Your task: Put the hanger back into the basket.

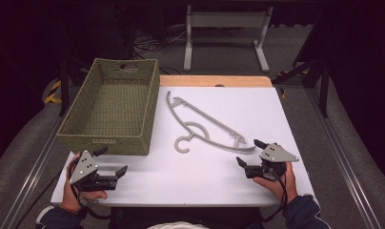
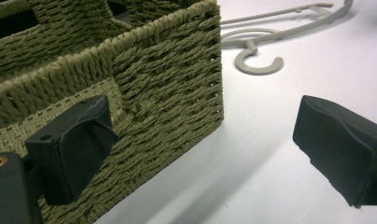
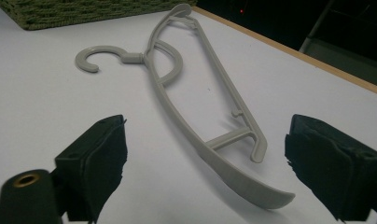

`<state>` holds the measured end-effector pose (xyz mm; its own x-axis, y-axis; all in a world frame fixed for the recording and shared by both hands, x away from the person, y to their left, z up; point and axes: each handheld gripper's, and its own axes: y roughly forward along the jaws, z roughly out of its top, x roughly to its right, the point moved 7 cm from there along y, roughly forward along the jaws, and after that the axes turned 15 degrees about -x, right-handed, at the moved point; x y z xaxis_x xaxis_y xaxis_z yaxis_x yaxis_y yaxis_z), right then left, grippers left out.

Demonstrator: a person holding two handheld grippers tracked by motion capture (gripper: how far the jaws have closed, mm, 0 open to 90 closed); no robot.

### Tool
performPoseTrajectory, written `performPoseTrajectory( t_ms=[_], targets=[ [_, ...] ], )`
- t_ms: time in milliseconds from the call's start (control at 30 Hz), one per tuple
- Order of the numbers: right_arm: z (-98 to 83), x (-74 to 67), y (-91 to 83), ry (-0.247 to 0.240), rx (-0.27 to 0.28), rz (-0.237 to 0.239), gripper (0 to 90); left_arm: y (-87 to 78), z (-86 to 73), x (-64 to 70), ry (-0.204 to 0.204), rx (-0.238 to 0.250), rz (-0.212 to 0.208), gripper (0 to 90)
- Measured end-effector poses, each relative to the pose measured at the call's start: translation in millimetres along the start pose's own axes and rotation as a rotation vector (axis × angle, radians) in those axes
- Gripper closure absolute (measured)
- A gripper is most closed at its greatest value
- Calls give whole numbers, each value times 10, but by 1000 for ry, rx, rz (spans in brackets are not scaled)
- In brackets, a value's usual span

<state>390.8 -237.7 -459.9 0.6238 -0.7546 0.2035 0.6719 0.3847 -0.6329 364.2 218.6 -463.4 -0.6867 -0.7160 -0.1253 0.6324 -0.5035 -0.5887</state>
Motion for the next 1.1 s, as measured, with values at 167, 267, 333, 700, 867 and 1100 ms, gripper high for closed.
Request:
performPoseTrajectory(
  t_ms=[167,267,333,700,867,1100],
  targets=[
    [37,-20,49,-7,-30,37,177,-9,-47,28,4,-30,1,60],
    [119,-32,78,-20,-33,51,200,-44,-73,24,0,-30,14,75],
    [184,-45,98,-36,-34,52,220,-63,-87,16,-7,-24,18,80],
    [441,-157,329,-111,-82,76,302,-64,-118,29,-6,-35,11,94],
    [534,-220,497,-134,-112,103,323,-43,-116,38,3,-43,2,97],
    [634,-289,690,-130,-177,170,353,-3,-126,41,14,-66,-14,111]
  ],
)
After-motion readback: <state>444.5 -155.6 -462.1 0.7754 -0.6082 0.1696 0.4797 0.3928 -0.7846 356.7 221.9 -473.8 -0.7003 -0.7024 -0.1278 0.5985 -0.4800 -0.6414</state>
